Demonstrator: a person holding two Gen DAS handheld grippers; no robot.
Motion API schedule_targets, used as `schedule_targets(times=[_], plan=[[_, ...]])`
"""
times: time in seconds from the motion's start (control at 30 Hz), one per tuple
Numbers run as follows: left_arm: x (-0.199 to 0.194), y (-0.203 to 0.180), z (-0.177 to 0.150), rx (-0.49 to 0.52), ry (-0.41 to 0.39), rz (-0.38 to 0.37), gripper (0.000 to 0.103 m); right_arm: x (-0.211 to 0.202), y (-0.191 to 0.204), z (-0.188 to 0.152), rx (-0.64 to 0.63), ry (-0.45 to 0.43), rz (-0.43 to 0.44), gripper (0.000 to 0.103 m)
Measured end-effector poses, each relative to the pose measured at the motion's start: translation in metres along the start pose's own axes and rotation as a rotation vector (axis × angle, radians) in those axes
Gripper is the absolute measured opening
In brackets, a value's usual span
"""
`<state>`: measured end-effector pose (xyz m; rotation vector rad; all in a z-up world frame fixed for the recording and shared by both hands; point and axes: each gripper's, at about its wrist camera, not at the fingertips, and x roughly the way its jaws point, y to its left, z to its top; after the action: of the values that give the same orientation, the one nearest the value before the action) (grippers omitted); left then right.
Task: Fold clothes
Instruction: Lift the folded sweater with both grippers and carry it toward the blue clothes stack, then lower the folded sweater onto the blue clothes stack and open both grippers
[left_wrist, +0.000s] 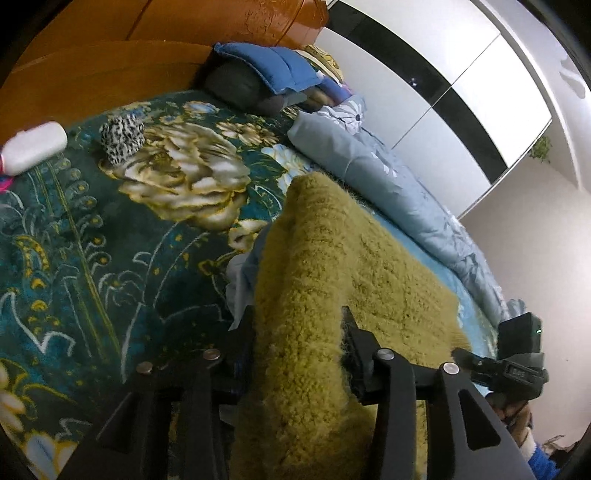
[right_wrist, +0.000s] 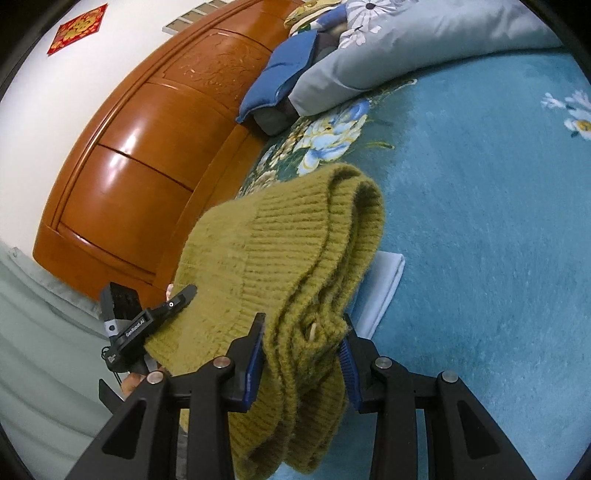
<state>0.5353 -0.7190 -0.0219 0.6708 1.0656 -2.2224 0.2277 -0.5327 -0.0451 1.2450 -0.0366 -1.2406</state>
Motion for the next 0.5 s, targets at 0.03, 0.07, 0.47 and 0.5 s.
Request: schedule_targets(times=[0.03, 0.07, 0.47, 0.5], plan=[[-0.003, -0.003, 0.001, 0.001, -0.001, 0.013, 0.045, -0.003, 0.003, 0.0, -0.008, 0.0, -0.008, 0.042], [-0.006, -0.005, 0.002, 0.003, -0.002, 0.027, 0.045, -0.005, 0.004, 0.0, -0.012, 0.001, -0.018, 0.043], [-0.088, -0.066, -0.018, 0.156, -0.181, 0.263, 0.055, -0.065, 0.052, -0.005, -0.18, -0.107, -0.132, 0.05], [-0.09, -0.074, -0.023, 0.183, -0.19, 0.255, 0.055, -0.068, 0.062, -0.007, -0.209, -0.112, -0.122, 0.05]])
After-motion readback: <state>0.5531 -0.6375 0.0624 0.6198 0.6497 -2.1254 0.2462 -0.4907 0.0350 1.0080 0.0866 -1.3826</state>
